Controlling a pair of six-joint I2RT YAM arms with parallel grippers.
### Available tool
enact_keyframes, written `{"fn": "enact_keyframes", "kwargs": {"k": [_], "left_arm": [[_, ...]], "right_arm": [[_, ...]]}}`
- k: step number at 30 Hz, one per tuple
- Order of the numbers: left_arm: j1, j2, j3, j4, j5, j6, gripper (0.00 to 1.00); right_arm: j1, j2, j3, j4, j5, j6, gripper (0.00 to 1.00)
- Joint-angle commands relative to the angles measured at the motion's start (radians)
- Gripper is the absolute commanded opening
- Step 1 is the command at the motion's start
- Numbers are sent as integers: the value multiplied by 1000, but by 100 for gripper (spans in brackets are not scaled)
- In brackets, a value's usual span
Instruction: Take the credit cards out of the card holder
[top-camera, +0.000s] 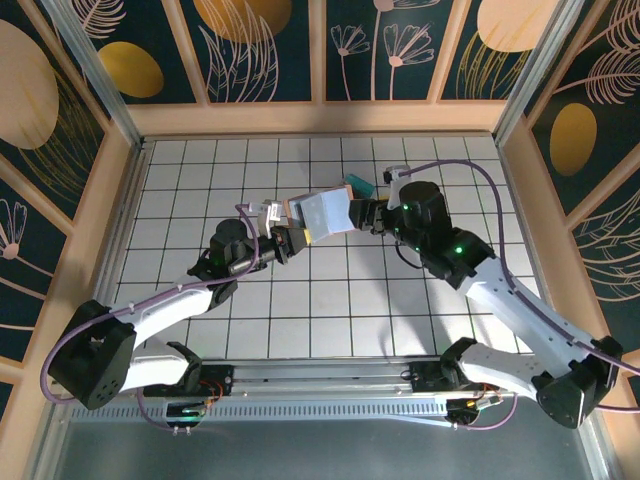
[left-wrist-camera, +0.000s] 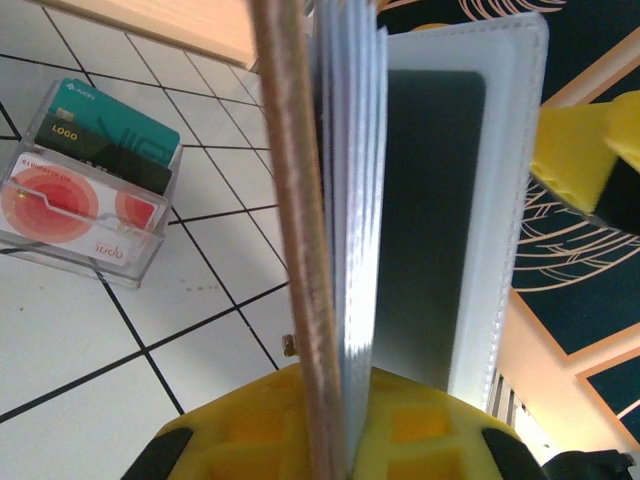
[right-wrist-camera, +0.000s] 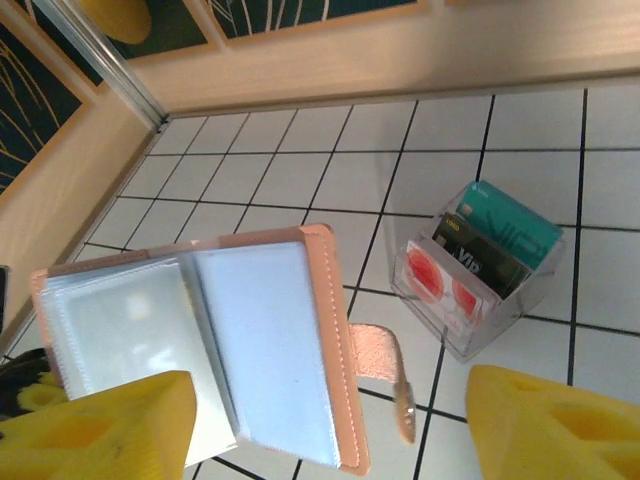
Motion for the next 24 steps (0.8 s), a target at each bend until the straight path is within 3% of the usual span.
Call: {"fn": "enact_keyframes", "kwargs": {"k": [1, 8, 13, 17, 24], "left_arm": [[-4, 0, 29, 33, 18, -1, 0], [-4, 7, 28, 52, 33, -11, 0], [-4, 18, 27, 72, 53, -23, 0], [-4, 19, 23, 88, 68, -28, 0], [-3, 12, 15, 119, 92, -37, 0]], "right_arm": [[57, -6, 51, -22, -26, 17, 66], [182, 117, 100, 10, -76, -5, 54], [201, 206, 127, -15, -3, -13, 55], [201, 247, 140, -20, 35, -25, 63], [189, 292, 140, -25, 119, -30, 65]]}}
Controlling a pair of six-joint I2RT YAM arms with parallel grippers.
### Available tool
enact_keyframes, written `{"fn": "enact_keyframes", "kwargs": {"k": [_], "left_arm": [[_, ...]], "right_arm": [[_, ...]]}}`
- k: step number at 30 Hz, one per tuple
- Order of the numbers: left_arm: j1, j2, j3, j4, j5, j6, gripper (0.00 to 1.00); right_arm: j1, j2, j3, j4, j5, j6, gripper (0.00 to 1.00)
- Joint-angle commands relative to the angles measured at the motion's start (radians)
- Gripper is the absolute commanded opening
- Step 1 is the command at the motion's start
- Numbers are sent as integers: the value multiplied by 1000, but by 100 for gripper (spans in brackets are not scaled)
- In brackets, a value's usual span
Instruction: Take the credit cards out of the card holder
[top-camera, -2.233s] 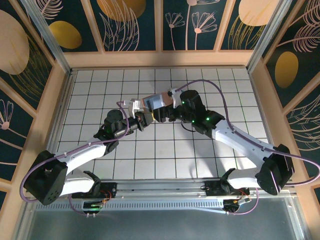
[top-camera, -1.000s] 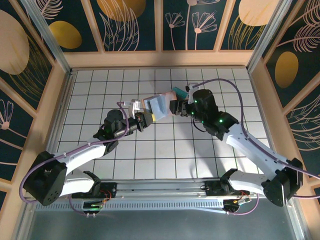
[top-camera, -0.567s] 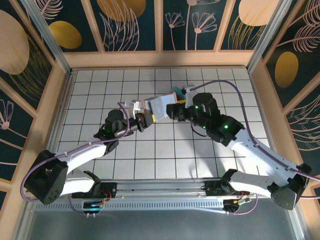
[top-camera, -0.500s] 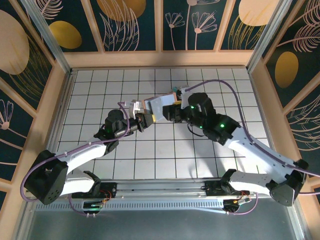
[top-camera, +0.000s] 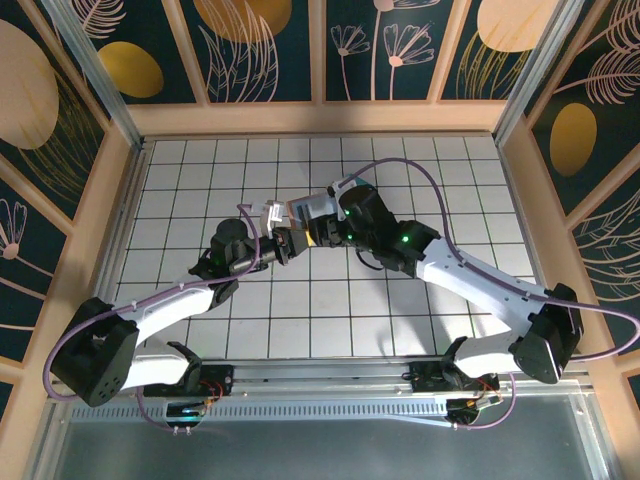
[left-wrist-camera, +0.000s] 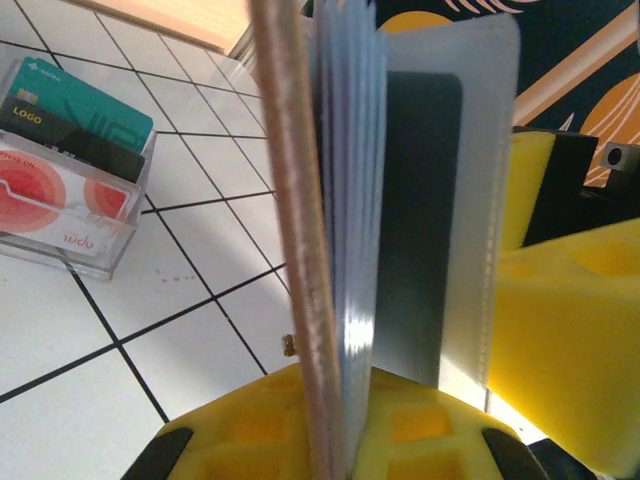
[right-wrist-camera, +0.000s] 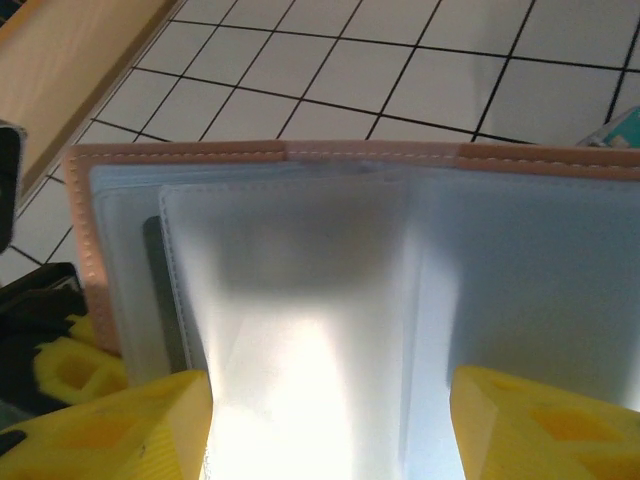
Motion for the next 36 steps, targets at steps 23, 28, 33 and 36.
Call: {"fn": "enact_keyframes", "kwargs": {"k": [23, 28, 33, 36], "left_arm": [[-3, -44, -6, 47, 8, 6, 0], [-3, -51, -9, 24, -3, 20, 0], [-3, -35, -9, 25, -1, 23, 0], [-4, -27, -11, 30, 2, 20, 0]], "right_arm": [[-205, -161, -85, -89, 206, 35, 62], [-240, -199, -37, -191, 286, 57, 61], [-238, -258, -8, -154, 131, 64, 57], [-222, -276, -30, -65, -64, 61, 54]]}}
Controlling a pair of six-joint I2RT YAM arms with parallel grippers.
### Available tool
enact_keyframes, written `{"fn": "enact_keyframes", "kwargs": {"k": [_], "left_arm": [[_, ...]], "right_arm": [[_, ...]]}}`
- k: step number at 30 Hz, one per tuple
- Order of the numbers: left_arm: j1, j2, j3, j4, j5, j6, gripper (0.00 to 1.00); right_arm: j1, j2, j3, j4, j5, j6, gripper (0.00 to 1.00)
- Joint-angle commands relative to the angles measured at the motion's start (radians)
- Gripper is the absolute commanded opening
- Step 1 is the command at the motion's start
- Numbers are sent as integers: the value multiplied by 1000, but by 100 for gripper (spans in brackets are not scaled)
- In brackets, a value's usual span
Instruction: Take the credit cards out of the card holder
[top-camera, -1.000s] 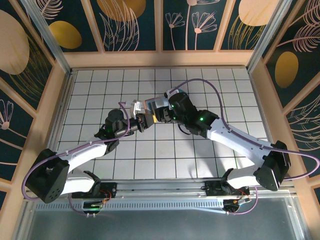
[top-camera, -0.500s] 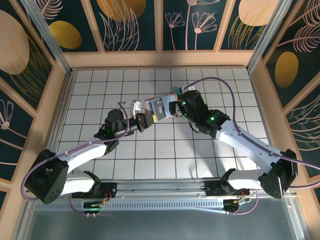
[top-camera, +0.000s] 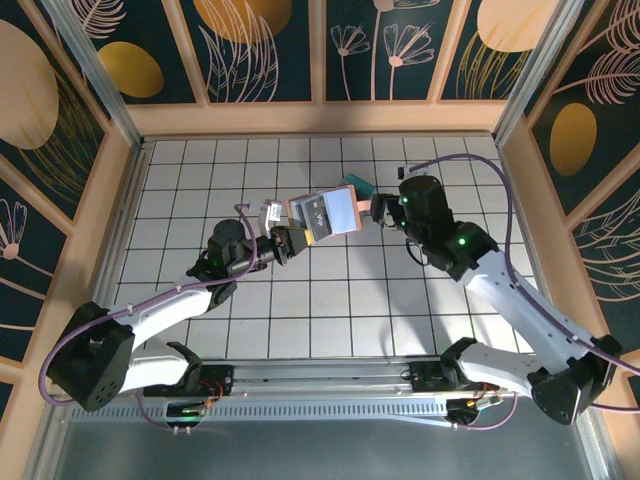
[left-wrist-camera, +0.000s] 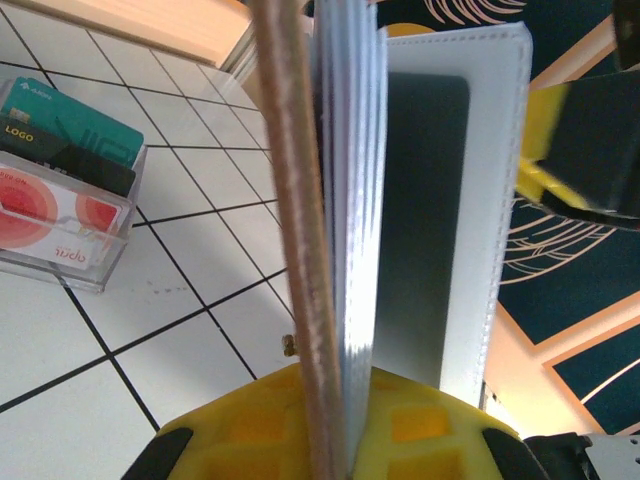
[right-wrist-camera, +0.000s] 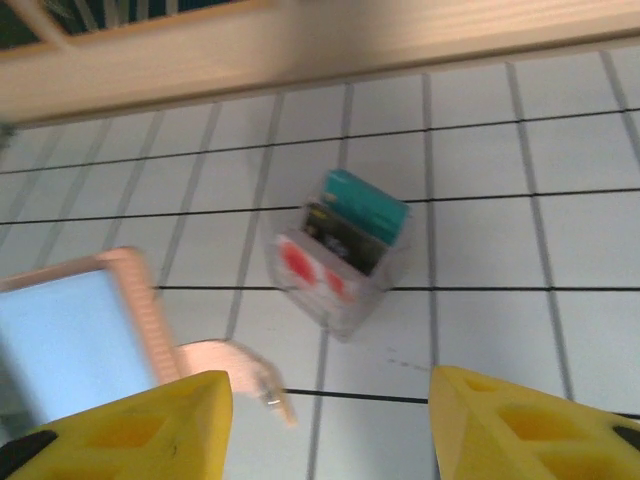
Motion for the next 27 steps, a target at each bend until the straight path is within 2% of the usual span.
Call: {"fn": "enact_keyframes", "kwargs": {"k": [1, 7, 12, 27], "left_arm": [[-4, 5, -8, 29, 7, 14, 0], [-3, 56, -18, -28, 14, -16, 0], [-5, 139, -85, 110, 101, -89, 0], [-7, 322, -117, 201, 134, -141, 0]], "right_arm": [[23, -21, 8, 102, -213, 15, 54], [49, 28, -2, 115, -250, 29, 53], [49, 53, -46, 147, -277, 54, 51], [51, 213, -219, 271, -381, 179, 36]]}}
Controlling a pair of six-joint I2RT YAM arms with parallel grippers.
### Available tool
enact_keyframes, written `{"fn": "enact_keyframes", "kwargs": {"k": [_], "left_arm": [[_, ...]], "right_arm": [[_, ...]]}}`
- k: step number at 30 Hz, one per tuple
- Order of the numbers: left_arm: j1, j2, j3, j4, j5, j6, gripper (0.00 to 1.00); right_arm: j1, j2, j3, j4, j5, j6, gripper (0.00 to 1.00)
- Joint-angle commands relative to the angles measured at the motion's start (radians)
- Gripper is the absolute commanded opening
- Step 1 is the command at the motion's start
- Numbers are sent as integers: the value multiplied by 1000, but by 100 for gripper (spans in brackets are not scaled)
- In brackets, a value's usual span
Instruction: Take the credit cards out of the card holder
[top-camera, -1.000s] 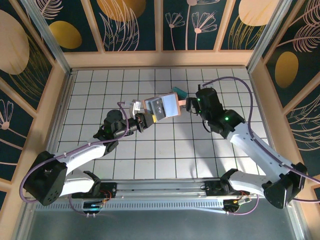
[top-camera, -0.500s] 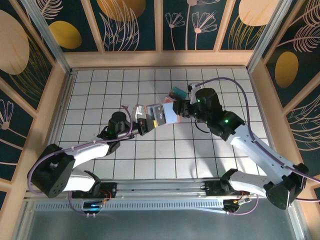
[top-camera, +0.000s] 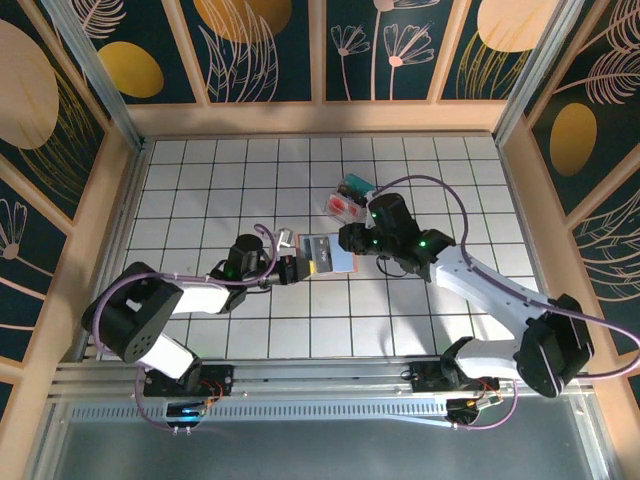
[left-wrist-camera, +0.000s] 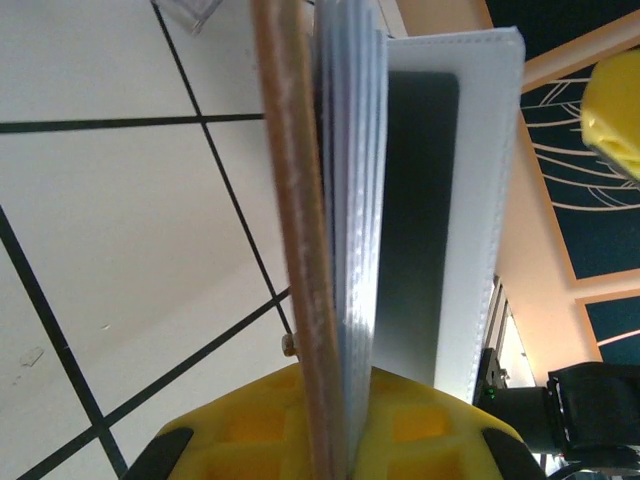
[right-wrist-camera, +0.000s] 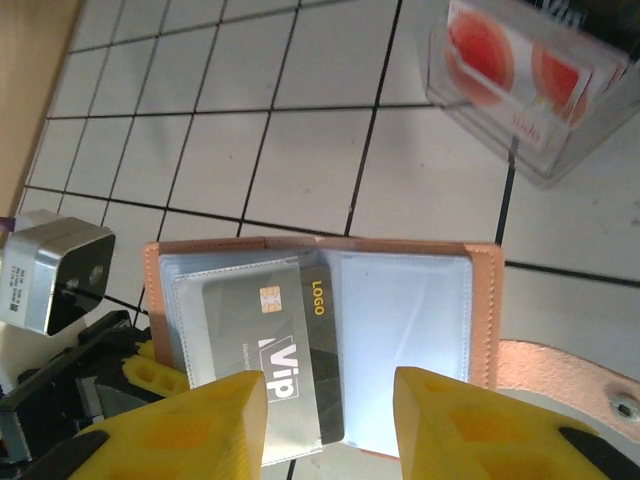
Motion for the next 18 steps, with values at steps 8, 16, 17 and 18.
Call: {"fn": "enact_keyframes", "kwargs": {"k": [8, 16, 17, 18], "left_arm": [[-6, 92, -3, 114, 23, -50, 0], [-5, 119, 8, 51, -3, -42, 3], [-6, 120, 12, 38, -9, -38, 4], [-6, 122, 14, 28, -12, -38, 5]], "right_arm": [[3, 135, -57, 138, -83, 58, 22], [1, 234, -69, 169, -89, 70, 15], [1, 244, -70, 173, -92, 72, 14], [1, 255, -70, 176, -94, 72, 14]]}}
